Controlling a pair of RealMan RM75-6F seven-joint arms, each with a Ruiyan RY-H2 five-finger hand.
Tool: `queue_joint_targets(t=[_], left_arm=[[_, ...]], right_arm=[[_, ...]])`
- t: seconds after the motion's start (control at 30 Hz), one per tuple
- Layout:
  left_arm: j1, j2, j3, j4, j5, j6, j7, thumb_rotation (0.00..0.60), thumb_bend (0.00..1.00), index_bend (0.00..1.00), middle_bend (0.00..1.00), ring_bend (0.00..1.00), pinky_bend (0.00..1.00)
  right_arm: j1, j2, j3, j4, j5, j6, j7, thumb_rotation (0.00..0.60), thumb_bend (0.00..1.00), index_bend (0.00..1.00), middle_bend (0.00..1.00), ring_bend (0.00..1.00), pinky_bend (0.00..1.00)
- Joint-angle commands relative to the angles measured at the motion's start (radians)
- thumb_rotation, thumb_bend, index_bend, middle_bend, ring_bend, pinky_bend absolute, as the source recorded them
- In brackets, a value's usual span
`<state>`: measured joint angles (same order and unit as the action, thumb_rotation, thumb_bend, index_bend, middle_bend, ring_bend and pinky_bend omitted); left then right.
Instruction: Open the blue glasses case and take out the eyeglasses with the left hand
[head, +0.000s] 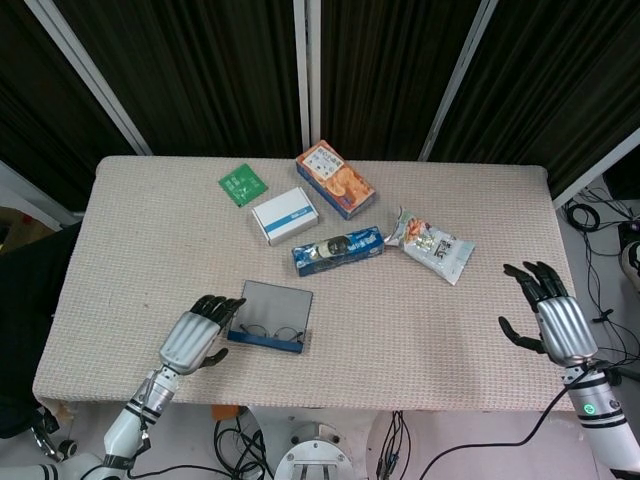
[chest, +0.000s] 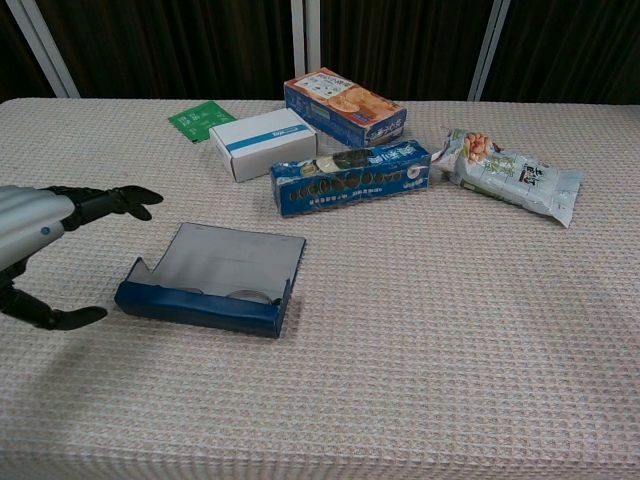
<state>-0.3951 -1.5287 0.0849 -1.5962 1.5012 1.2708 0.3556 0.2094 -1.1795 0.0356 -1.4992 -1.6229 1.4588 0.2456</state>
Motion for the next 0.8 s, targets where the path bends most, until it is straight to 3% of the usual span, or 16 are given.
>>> queue_joint_targets(t=[0.03, 0.33, 0.7, 0.8], left_arm=[[-0.013, -0.019, -0.022, 0.02, -0.006, -0.022, 0.009, 0.6, 0.22, 0.07, 0.15, 0.13, 0.16], [-0.061, -0.045, -0.08, 0.066, -0.077, -0.122, 0.052, 0.6, 0.21, 0.07, 0.15, 0.13, 0.16], [-0.184, -0.085, -0.229, 0.162, -0.191, -0.258, -0.01, 0.6, 0.17, 0.07, 0.15, 0.13, 0.16], [-0.201, -0.066, -0.245, 0.138, -0.197, -0.269, -0.021, 0.6, 0.17, 0.09, 0.15, 0.13, 0.17]], right_arm=[[-0.002, 0.0, 0.001, -0.001, 0.001, 0.002, 0.0, 0.6, 0.3, 0.12, 0.22, 0.07, 0.11], [-0.006, 0.0, 0.0, 0.0, 0.004, 0.006, 0.0, 0.6, 0.3, 0.12, 0.22, 0.07, 0.11], [-0.019, 0.0, 0.0, 0.002, 0.013, 0.016, 0.005, 0.6, 0.3, 0.13, 0.22, 0.07, 0.11], [-0.022, 0.002, -0.001, 0.002, 0.014, 0.018, 0.006, 0.6, 0.3, 0.13, 0.22, 0.07, 0.11]])
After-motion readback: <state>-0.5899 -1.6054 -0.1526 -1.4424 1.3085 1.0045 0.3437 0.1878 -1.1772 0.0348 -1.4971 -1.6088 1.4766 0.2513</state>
